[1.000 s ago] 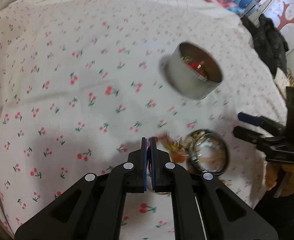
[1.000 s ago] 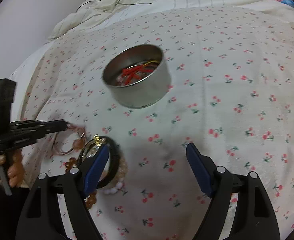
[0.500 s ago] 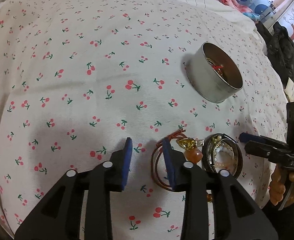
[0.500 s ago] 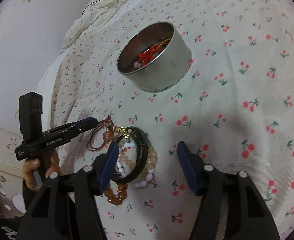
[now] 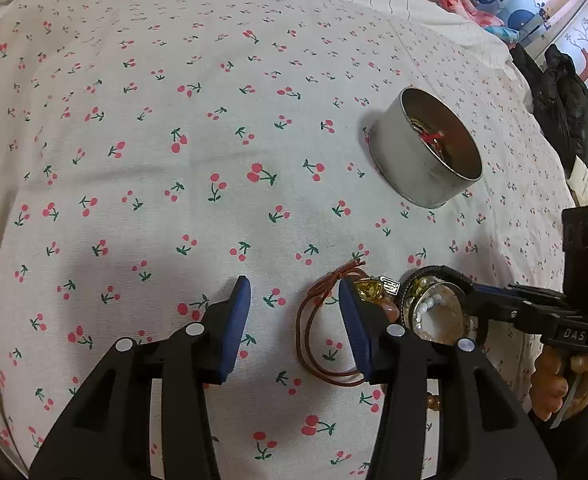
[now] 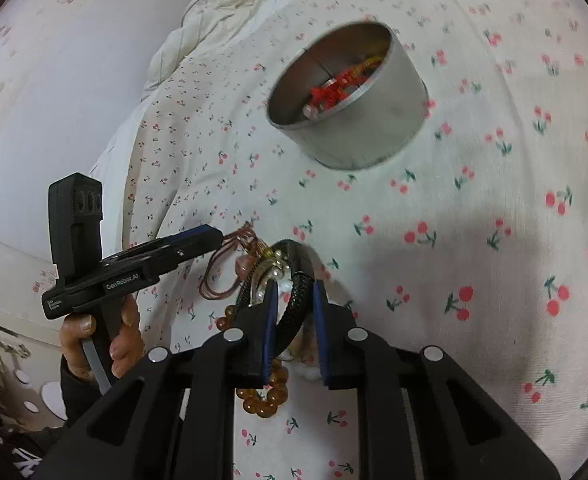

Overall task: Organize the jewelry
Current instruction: 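Grasp the black bangle with the right gripper and lift it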

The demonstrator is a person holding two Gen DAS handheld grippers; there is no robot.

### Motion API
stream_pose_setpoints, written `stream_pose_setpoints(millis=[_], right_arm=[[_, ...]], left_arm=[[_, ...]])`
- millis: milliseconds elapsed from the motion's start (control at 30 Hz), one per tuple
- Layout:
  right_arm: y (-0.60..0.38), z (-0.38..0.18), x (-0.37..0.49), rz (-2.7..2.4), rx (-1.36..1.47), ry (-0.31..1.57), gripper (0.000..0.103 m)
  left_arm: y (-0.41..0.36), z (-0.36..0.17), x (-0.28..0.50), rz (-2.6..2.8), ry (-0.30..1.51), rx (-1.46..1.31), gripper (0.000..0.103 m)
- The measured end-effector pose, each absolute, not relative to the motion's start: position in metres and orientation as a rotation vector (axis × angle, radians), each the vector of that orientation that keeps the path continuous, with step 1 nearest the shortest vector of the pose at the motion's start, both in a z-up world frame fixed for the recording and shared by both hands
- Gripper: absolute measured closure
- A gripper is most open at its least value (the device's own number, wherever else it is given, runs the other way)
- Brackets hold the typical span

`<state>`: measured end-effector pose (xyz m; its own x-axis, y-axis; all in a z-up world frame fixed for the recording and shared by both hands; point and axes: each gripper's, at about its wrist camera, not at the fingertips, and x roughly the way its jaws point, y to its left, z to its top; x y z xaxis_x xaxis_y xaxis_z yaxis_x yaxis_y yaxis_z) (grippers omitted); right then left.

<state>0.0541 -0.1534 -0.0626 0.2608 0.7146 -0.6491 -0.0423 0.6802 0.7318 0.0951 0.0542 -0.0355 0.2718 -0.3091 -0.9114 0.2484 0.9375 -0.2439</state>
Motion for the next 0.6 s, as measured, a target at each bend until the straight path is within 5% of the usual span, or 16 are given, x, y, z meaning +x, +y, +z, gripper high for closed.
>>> stream_pose_setpoints(millis=[600], right_arm=[[-0.185, -0.031, 0.052, 0.545, 0.727, 1.034, 0.091]], left_arm=[[0.049, -0.046, 0.101, -0.369, 1.262, -0.036, 0.044]])
